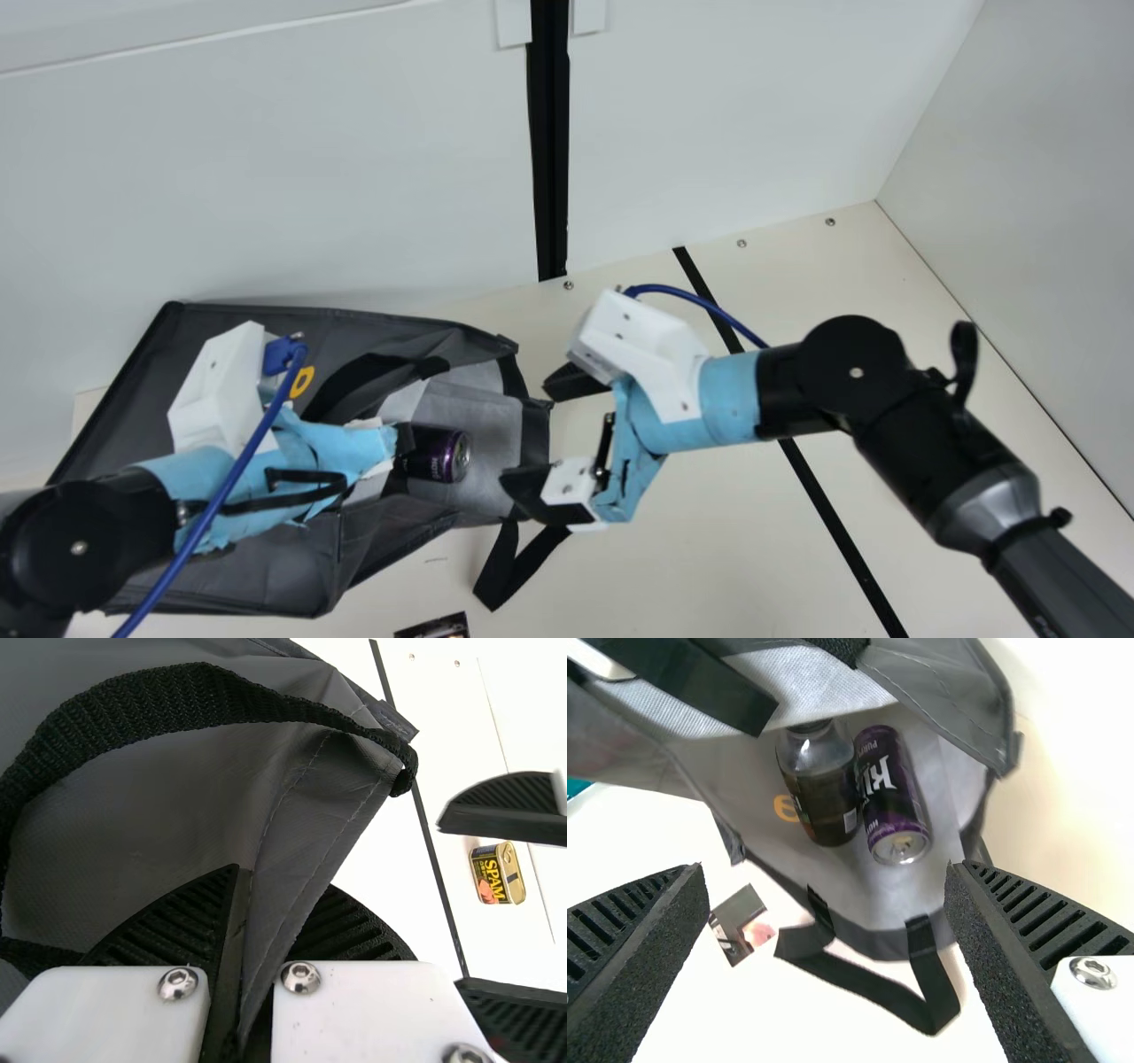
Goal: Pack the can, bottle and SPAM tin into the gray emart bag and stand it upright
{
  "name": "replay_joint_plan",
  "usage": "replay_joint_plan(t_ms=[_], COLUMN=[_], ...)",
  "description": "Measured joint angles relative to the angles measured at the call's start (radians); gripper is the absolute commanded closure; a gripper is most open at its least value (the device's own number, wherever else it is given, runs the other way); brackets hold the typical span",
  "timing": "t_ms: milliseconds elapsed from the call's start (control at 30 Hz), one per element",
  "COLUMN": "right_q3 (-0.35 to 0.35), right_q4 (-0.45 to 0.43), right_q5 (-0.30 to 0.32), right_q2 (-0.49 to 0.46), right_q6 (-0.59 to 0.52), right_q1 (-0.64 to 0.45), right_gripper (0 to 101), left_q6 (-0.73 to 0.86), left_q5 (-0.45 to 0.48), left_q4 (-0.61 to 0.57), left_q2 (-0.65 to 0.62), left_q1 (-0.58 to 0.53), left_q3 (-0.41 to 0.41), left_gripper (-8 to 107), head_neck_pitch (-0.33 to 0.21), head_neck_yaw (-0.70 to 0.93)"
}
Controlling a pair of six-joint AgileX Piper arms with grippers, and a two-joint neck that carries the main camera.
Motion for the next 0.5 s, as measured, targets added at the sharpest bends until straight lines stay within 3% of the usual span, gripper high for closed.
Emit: replay_joint_plan(t_ms=[500], right_q3=[0.044], right_q4=[-0.037], right_q5=[0.128], right_q2=[-0.132], right_q6=[-0.035], right_q1=[-0.269], right_gripper=[6], left_q6=[0.0], left_q5=[0.0], left_q4=[0.0], left_q2=[0.0], left_q1=[0.0], left_q3=[0.0], left_gripper=[107], head_neck_pitch=[0.002], head_neck_yaw=[0.0])
